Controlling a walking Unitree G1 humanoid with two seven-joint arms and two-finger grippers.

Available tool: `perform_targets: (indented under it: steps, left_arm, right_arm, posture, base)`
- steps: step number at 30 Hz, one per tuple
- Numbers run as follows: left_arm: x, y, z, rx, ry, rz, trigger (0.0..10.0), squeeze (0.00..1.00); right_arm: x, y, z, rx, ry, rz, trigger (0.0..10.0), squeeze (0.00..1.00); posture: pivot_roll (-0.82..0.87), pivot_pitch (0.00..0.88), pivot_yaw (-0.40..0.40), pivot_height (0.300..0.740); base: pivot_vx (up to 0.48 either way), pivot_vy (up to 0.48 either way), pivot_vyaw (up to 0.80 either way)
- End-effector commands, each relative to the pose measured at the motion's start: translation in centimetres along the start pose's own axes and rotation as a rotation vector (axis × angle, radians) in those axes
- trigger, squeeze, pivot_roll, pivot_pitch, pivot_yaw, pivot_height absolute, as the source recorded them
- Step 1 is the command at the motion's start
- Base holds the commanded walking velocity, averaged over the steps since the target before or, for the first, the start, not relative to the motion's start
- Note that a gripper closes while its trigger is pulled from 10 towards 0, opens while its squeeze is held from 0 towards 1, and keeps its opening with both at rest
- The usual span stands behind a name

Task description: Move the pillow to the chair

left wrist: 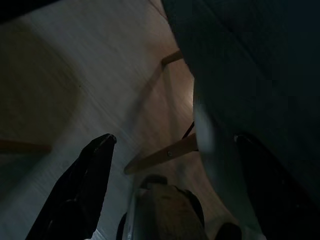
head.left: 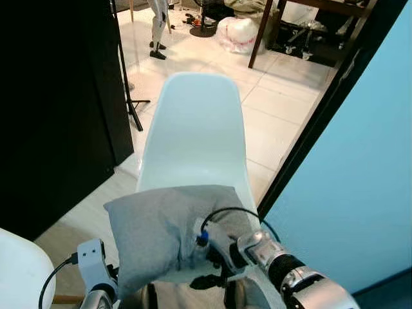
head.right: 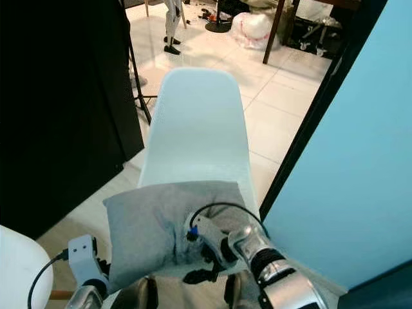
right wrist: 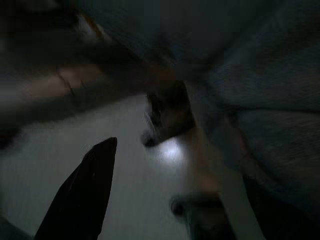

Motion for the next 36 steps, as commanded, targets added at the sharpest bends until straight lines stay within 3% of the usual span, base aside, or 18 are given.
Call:
perform_targets:
  steps: [1, 3, 4, 5, 6, 9, 10, 11, 12, 13, 15, 16, 17, 18, 20, 23, 35, 36]
  left_arm:
    - [-1.1, -0.1, -1.6, -0.058, 0.017, 0.041, 10.0, 0.0]
    - [-1.1, -0.2, -1.6, -0.057, 0.017, 0.042, 10.0, 0.0]
    - [-1.4, -0.2, -1.4, -0.053, 0.018, 0.053, 10.0, 0.0]
    - [-1.4, -0.2, -1.4, -0.053, 0.018, 0.053, 10.0, 0.0]
    - [-1.6, -0.4, -1.3, -0.048, 0.018, 0.067, 10.0, 0.0]
    - [-2.7, -0.9, -0.6, -0.026, 0.024, 0.111, 10.0, 0.0]
    - [-3.2, -1.2, -0.2, -0.016, 0.027, 0.13, 10.0, 0.0]
    - [-3.2, -1.2, -0.2, -0.016, 0.027, 0.13, 10.0, 0.0]
    - [-3.6, -1.4, 0.1, -0.01, 0.028, 0.142, 10.0, 0.0]
    - [-3.9, -1.7, 0.3, -0.004, 0.03, 0.152, 10.0, 0.0]
    - [-3.9, -1.7, 0.3, -0.004, 0.03, 0.152, 10.0, 0.0]
    - [-4.1, -1.8, 0.5, -0.001, 0.031, 0.157, 10.0, 0.0]
    - [-4.1, -1.8, 0.5, -0.001, 0.031, 0.157, 10.0, 0.0]
    - [-4.2, -1.9, 0.6, 0.002, 0.031, 0.161, 10.0, 0.0]
    - [-4.3, -2.0, 0.6, 0.003, 0.035, 0.166, 10.0, 0.0]
    - [-4.4, -2.0, 0.6, 0.0, 0.043, 0.171, 10.0, 0.0]
    - [-4.3, -1.9, 0.5, -0.009, 0.055, 0.167, 10.0, 0.0]
    - [-4.3, -2.0, 0.6, -0.009, 0.057, 0.171, 10.0, 0.0]
  right_arm:
    - [3.0, 0.6, 0.7, 0.08, -0.059, -0.123, 10.0, 1.0]
    - [3.9, 0.3, 0.7, 0.091, -0.041, -0.178, 10.0, 1.0]
    - [5.1, 0.1, 0.3, 0.069, 0.002, -0.266, 10.0, 0.53]
    - [5.1, 0.1, 0.3, 0.069, 0.002, -0.266, 10.0, 0.53]
    - [5.9, -0.1, 0.0, 0.048, 0.043, -0.328, 10.0, 0.0]
    - [5.6, 0.0, -0.9, -0.047, 0.116, -0.338, 10.0, 0.0]
    - [3.9, 0.4, -1.4, -0.133, 0.113, -0.225, 10.0, 0.0]
    - [3.9, 0.4, -1.4, -0.133, 0.113, -0.225, 10.0, 0.0]
    - [2.6, 0.4, -1.7, -0.187, 0.099, -0.144, 10.0, 0.0]
    - [0.6, 0.2, -2.2, -0.259, 0.071, -0.007, 10.0, 0.0]
    - [0.6, 0.2, -2.2, -0.259, 0.071, -0.007, 10.0, 0.0]
    - [-1.1, -0.4, -2.6, -0.319, 0.031, 0.12, 10.0, 0.0]
    - [-1.1, -0.4, -2.6, -0.319, 0.031, 0.12, 10.0, 0.0]
    - [-2.2, -1.1, -3.0, -0.351, 0.016, 0.194, 10.0, 0.0]
    - [-2.2, -1.4, -2.9, -0.318, 0.022, 0.189, 10.0, 0.0]
    - [-0.9, -2.2, -1.0, -0.012, -0.098, 0.115, 10.0, 0.0]
    - [-1.5, -5.0, -1.0, 0.087, -0.206, 0.194, 10.0, 0.0]
    - [0.2, -5.5, -0.9, 0.109, -0.222, 0.083, 10.0, 0.0]
  posture:
    - [0.09, 0.081, -0.115, 0.611]
    - [0.09, 0.081, -0.115, 0.611]
    - [0.09, 0.071, -0.119, 0.611]
    - [0.09, 0.071, -0.119, 0.611]
    - [0.09, 0.07, -0.119, 0.611]
    - [0.1, 0.066, -0.116, 0.611]
    - [0.1, 0.068, -0.114, 0.611]
    - [0.1, 0.068, -0.114, 0.611]
    - [0.1, 0.068, -0.114, 0.611]
    - [0.1, 0.071, -0.112, 0.611]
    - [0.1, 0.071, -0.112, 0.611]
    - [0.1, 0.073, -0.112, 0.611]
    - [0.1, 0.073, -0.112, 0.611]
    - [0.11, 0.073, -0.112, 0.611]
    - [0.11, 0.074, -0.113, 0.611]
    - [0.11, 0.075, -0.105, 0.611]
    - [0.11, 0.083, -0.1, 0.611]
    - [0.11, 0.088, -0.1, 0.611]
  base:
    - [0.0, 0.0, 0.0]
    - [0.0, 0.0, 0.0]
    - [0.0, 0.0, 0.0]
    - [0.0, 0.0, 0.0]
    - [0.0, 0.0, 0.0]
    - [0.0, 0.0, 0.0]
    - [0.0, 0.0, 0.0]
    - [0.0, 0.0, 0.0]
    - [0.0, 0.0, 0.0]
    - [0.0, 0.0, 0.0]
    - [0.0, 0.0, 0.0]
    - [0.0, 0.0, 0.0]
    - [0.0, 0.0, 0.0]
    - [0.0, 0.0, 0.0]
    - [0.0, 0.0, 0.0]
    - [0.0, 0.0, 0.0]
    - [0.0, 0.0, 0.0]
    - [0.0, 0.0, 0.0]
Point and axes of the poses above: a point about 5 cm out from each wrist's last joint towards the gripper, its own y axis pointing out of the wrist towards the gripper, its own x axis along the axis of the wrist's last joint, z = x × y, the point moved 3 cm from there along y, pointing out of the wrist towards the gripper, and after that the axes turned 1 degree about -y, right-handed, at the moved point
